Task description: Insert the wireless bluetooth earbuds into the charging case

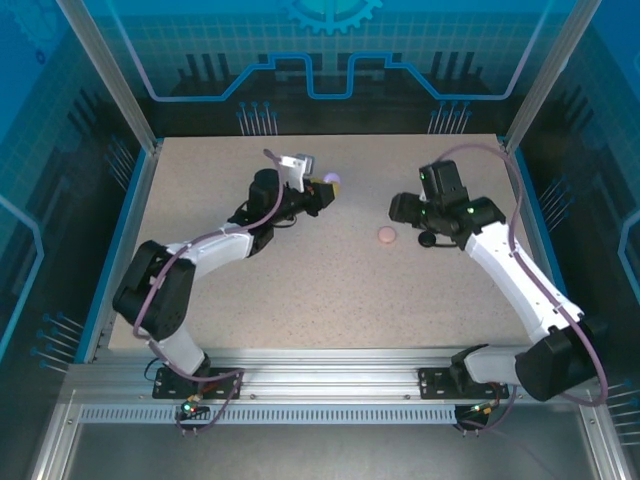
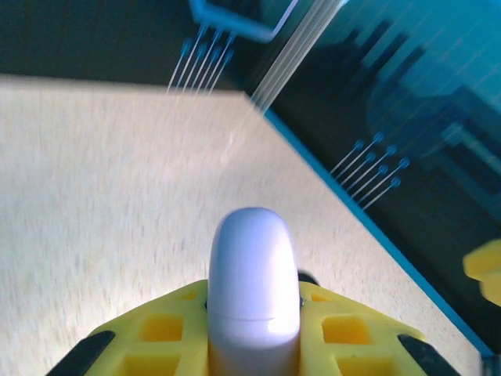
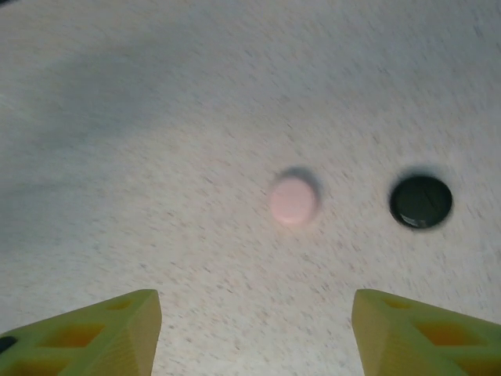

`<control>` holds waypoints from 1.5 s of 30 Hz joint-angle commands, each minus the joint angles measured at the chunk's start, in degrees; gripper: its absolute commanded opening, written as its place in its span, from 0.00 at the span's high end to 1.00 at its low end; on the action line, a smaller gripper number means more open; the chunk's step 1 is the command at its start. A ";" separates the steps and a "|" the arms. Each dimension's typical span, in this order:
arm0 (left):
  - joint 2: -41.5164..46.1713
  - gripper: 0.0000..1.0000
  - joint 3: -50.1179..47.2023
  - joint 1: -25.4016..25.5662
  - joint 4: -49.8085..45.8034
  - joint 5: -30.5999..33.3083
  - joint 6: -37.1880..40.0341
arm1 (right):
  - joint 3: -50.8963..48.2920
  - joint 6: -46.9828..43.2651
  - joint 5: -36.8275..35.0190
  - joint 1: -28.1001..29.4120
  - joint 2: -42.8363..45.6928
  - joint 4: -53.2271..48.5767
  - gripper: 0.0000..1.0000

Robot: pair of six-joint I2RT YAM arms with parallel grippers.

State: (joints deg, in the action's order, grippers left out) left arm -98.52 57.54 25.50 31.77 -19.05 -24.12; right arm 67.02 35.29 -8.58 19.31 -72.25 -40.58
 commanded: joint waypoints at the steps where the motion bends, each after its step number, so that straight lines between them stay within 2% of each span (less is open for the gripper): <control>1: -5.36 0.99 -4.00 0.24 -1.54 -2.51 -10.81 | -6.49 -0.32 0.58 -3.26 6.23 6.07 0.27; 4: -9.31 0.94 -5.52 0.84 1.42 -2.05 -13.28 | -10.97 -1.60 1.48 -7.21 9.59 7.42 0.18; 7: -12.94 0.91 -5.32 0.93 2.11 -2.20 -15.36 | -12.11 -2.04 4.02 -11.08 9.77 7.27 0.16; 10: -15.11 0.82 -5.00 1.21 1.75 -1.61 -15.96 | -12.02 -2.42 4.54 -12.69 9.27 7.27 0.14; 12: -15.79 0.71 -4.50 1.27 -0.19 -1.09 -15.93 | -11.63 -2.44 4.47 -13.29 8.97 7.19 0.11; 13: -15.78 0.65 -4.52 1.22 -0.98 -0.84 -15.64 | -11.25 -2.40 4.52 -13.63 8.67 7.03 0.08; 15: -15.04 0.43 -5.17 1.20 -2.14 0.59 -15.45 | -10.29 -2.41 4.33 -14.26 8.32 6.36 0.02; 17: -12.78 0.08 -6.15 1.13 -5.03 3.23 -14.28 | -9.07 -3.15 3.63 -14.56 8.11 5.44 0.00; 18: -11.23 0.01 -6.88 1.09 -6.04 4.70 -13.47 | -8.43 -3.50 2.88 -14.67 8.13 4.85 0.00; 21: -3.63 0.01 -9.44 0.56 -10.27 9.37 -10.48 | -6.27 -4.70 -0.70 -15.55 7.67 2.62 0.00; 25: 10.81 0.01 -14.05 0.26 -15.19 20.85 -2.25 | -9.07 -6.37 -10.85 -15.69 7.53 6.16 0.00; 28: 21.78 0.01 -20.21 -0.22 -12.03 28.36 6.95 | -19.91 -10.32 -18.90 -15.01 8.97 20.32 0.00; 31: 31.62 0.01 -26.06 -1.62 -10.26 35.58 18.21 | -30.82 -16.61 -21.13 -14.50 9.74 37.84 0.00; 36: 42.98 0.01 -37.08 -11.85 -6.49 38.73 25.03 | -39.24 -22.08 -21.68 -14.27 3.01 58.40 0.00; 39: 39.85 0.01 -41.79 -16.14 3.43 37.73 24.17 | -41.33 -26.12 -19.58 -13.81 -3.13 68.96 0.00; 40: 36.05 0.01 -42.09 -16.73 7.30 37.01 25.45 | -40.50 -27.43 -17.83 -13.43 -4.01 68.94 0.00; 42: 28.15 0.01 -43.48 -17.07 18.32 35.70 28.49 | -42.28 -31.24 -15.50 -12.43 -6.78 77.85 0.00; 44: 21.16 0.01 -42.73 -18.23 22.17 33.53 28.37 | -43.92 -33.53 -10.76 -12.68 -10.87 85.44 0.00; 45: 18.33 0.01 -42.86 -18.35 25.16 32.10 28.55 | -43.30 -34.37 -7.11 -12.80 -11.01 83.03 0.00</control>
State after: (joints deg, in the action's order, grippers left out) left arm -75.31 15.33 8.21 43.13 16.01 0.97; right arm 24.99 6.96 -23.07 5.98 -81.08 29.63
